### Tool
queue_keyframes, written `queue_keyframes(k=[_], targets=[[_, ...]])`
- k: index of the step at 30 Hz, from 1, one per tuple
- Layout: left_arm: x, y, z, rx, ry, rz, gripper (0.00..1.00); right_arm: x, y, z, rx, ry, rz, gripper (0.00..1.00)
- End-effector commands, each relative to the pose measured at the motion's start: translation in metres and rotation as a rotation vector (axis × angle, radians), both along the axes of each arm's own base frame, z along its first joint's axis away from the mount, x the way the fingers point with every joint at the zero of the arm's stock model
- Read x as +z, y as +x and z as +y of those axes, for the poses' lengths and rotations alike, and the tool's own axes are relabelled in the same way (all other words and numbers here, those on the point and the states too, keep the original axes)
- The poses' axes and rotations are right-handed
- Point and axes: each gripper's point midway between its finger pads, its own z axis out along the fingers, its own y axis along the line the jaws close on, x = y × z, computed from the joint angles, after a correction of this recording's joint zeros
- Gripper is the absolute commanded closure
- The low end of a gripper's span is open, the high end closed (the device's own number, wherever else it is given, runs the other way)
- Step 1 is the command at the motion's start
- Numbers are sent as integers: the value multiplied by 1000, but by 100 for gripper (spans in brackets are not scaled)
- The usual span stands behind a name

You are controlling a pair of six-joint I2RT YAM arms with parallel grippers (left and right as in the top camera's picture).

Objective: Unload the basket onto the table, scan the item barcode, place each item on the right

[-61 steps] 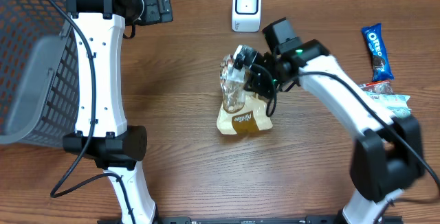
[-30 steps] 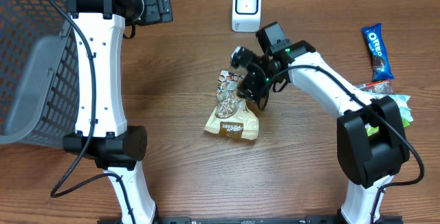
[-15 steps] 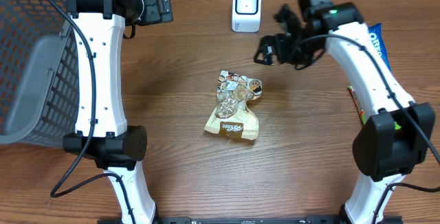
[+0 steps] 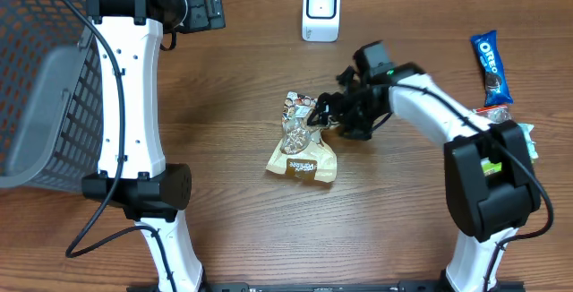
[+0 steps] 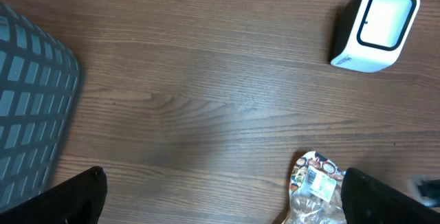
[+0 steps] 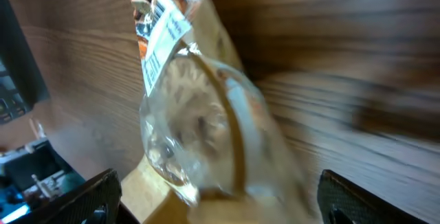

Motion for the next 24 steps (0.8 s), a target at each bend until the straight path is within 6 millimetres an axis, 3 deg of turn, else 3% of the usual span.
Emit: queue_keyframes(k=[1, 8, 12, 15, 19, 22, 24], targets=[[3, 0, 0, 0, 2, -9, 0, -13, -1, 5, -134, -19, 64, 10], [3, 0, 0, 0, 2, -9, 0, -43, -5, 3, -276, -102, 77, 28], [3, 0, 0, 0, 2, -9, 0, -47, -5, -3, -277, -131, 64, 51], [3, 0, 0, 0, 2, -9, 0, -46, -3, -3, -248, -128, 37, 61], [3, 0, 0, 0, 2, -9, 0, -30, 6, -1, -164, -97, -47, 71], [3, 0, 0, 0, 2, -9, 0, 1, 24, -5, -80, -99, -183, 76], [3, 0, 0, 0, 2, -9, 0, 18, 39, -18, -79, -177, -256, 81]])
